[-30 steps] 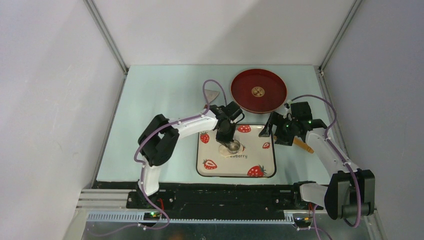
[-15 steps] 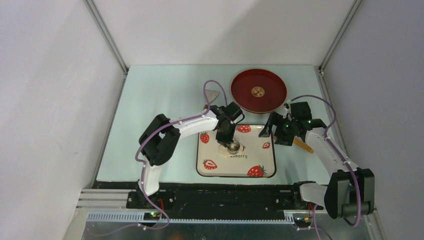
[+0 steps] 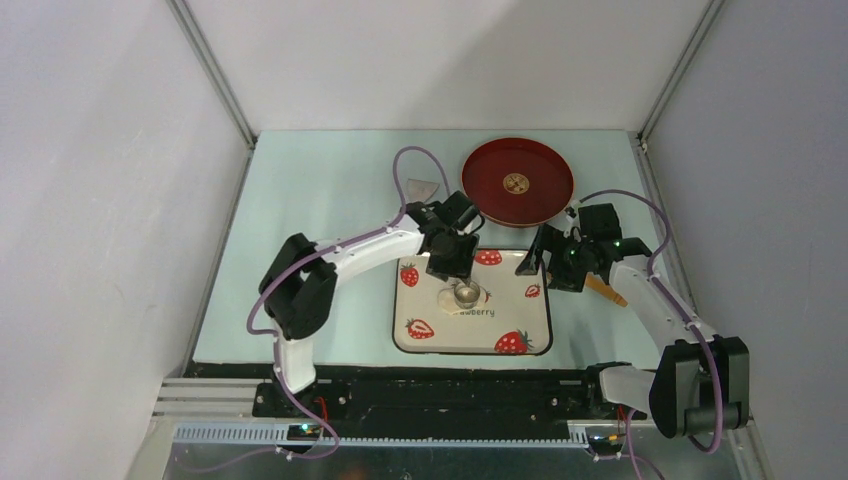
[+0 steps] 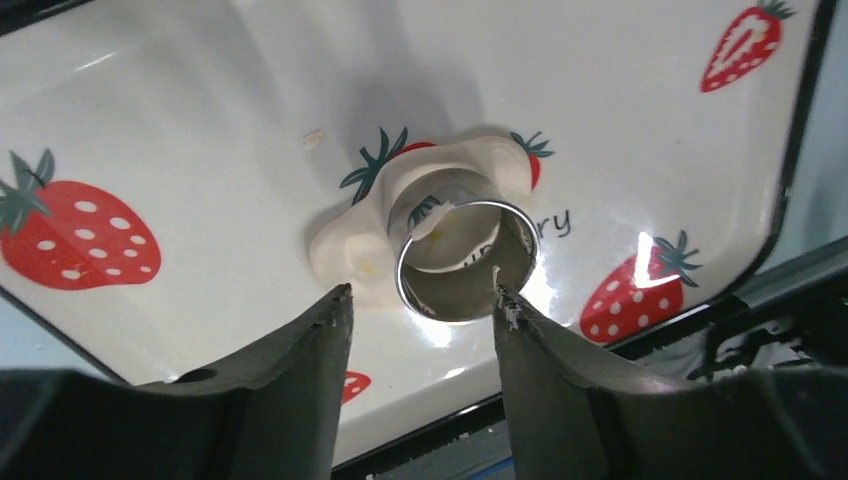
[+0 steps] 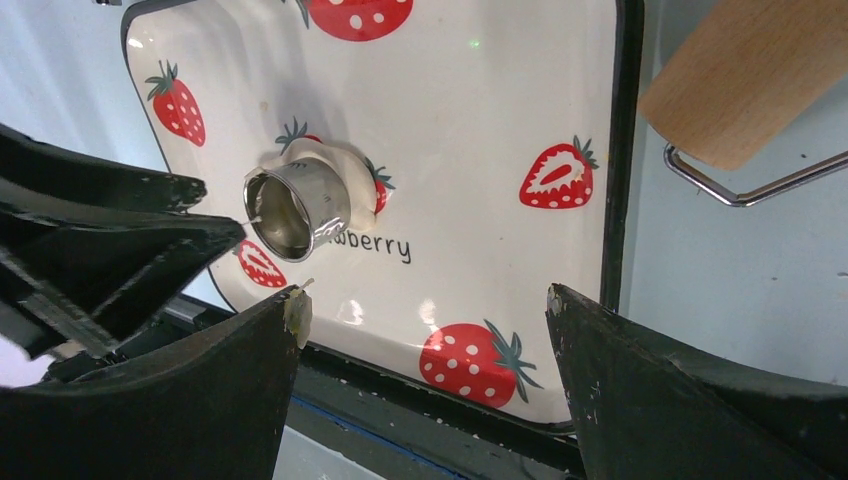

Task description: Roll out the dumpling wrappers from the dough

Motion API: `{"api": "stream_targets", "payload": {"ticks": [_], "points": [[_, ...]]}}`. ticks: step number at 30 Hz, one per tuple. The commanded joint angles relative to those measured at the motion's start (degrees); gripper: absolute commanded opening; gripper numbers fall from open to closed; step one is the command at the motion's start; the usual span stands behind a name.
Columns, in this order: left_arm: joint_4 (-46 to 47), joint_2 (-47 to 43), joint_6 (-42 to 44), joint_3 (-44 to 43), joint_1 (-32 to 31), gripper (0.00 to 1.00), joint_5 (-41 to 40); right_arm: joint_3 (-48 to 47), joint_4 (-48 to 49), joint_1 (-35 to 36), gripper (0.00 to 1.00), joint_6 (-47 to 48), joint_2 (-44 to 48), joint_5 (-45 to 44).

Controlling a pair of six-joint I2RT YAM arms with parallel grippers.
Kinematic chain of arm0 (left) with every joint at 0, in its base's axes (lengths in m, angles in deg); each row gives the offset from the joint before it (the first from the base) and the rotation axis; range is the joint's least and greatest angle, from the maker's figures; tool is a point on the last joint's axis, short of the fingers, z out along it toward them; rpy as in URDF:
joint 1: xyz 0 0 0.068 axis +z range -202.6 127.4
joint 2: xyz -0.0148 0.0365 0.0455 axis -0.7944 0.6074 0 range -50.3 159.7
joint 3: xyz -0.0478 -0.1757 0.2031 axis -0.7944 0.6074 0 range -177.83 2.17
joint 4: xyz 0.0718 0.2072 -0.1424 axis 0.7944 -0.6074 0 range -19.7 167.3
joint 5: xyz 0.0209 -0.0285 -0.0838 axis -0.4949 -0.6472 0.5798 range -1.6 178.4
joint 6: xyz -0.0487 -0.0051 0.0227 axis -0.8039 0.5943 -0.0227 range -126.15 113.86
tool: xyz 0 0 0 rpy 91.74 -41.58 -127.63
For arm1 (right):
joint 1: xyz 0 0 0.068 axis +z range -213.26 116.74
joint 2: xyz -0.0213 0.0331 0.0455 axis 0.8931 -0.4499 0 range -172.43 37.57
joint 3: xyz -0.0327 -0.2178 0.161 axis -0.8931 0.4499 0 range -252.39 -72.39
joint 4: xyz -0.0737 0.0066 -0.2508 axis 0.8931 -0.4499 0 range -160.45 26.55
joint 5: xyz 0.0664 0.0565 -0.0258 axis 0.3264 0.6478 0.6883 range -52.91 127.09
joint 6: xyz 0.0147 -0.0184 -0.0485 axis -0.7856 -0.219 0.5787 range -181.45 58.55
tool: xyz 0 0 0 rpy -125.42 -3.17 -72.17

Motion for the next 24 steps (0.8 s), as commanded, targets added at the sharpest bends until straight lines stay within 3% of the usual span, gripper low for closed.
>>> {"api": "stream_targets", "payload": {"ticks": [1,5,11,17,24], "points": [[0.55,-4.69,-1.33,-0.77,1.93,0.54,1.94,-2.34,0.74,1.28,0.93,-0.11,-0.43,0.66],[1.62,-6.32,-2.32,2.36,3.33,0.42,3.42,-2.34,2.73,2.69,0.88,-2.17,-1.65,3.01],[11.26,-9.42,-5.87,10.7,6.33,0.4,10.78,-3.13,8.63,8.59,0.78,-7.95,-6.7,6.3],[19.67,-10.62,-9.15,16.81,7.15,0.38,15.59,-8.35,8.57,15.64,0.68,-9.98,-15.15,6.2],[21.69,-11.37,-9.81,17.88,7.18,0.34,16.16,-9.94,8.54,16.76,0.54,-10.66,-20.03,5.78]]}}
